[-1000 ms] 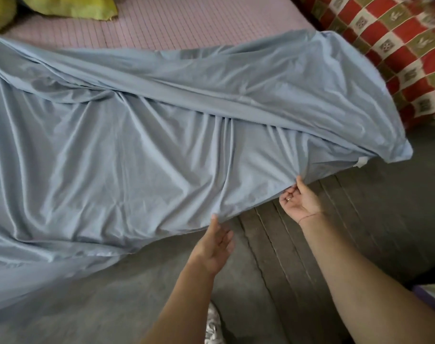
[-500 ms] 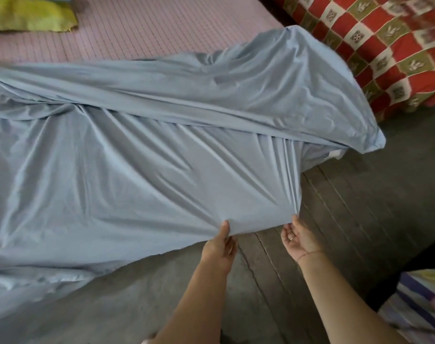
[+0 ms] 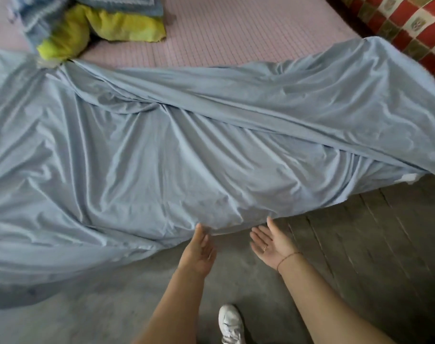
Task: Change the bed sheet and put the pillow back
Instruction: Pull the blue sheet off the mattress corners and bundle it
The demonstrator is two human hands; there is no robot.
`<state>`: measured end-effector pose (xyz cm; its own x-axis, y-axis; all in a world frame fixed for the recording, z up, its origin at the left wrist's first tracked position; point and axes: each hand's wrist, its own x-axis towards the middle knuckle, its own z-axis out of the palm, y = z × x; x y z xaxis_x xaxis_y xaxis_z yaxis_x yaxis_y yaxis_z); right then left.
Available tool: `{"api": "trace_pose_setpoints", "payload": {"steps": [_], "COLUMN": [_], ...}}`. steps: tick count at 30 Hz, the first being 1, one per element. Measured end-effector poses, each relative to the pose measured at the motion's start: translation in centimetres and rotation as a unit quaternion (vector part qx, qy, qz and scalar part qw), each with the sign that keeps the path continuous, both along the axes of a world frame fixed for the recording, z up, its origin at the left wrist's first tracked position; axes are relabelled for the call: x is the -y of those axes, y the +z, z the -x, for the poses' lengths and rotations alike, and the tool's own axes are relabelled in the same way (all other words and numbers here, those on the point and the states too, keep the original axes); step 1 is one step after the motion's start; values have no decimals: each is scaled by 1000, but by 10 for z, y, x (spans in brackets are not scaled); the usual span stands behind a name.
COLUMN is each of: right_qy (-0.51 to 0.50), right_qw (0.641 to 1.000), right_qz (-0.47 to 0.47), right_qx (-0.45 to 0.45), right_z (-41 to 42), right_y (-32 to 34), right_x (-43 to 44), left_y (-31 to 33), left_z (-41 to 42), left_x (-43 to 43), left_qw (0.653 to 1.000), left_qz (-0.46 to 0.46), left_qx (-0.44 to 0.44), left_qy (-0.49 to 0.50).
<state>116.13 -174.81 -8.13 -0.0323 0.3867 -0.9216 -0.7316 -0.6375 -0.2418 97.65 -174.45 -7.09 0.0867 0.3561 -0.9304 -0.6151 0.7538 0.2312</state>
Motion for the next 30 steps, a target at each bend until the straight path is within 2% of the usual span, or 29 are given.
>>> {"api": "trace_pose_setpoints", "payload": {"steps": [5, 9, 19, 25, 30], "right_qy": [56, 106, 203, 200, 138], "right_qw": [996, 990, 975, 976, 986], "right_qz": [-33, -47, -48, -35, -73], "right_qx": [-55, -80, -80, -74, -65], "right_z": [93, 162, 324, 432, 495], "right_y": [15, 28, 36, 35, 38], "right_x": [-13, -20, -1, 25, 23], "left_y": [21, 31, 42, 42, 39], "left_z": [72, 135, 298, 415, 497], "left_x": [2, 7, 41, 67, 74], "left_qw": [994, 985, 957, 950, 947], "left_qz": [-14, -33, -38, -40, -47], "left_qx": [-52, -56, -70, -55, -39], "left_qy": [98, 161, 278, 306, 315]}}
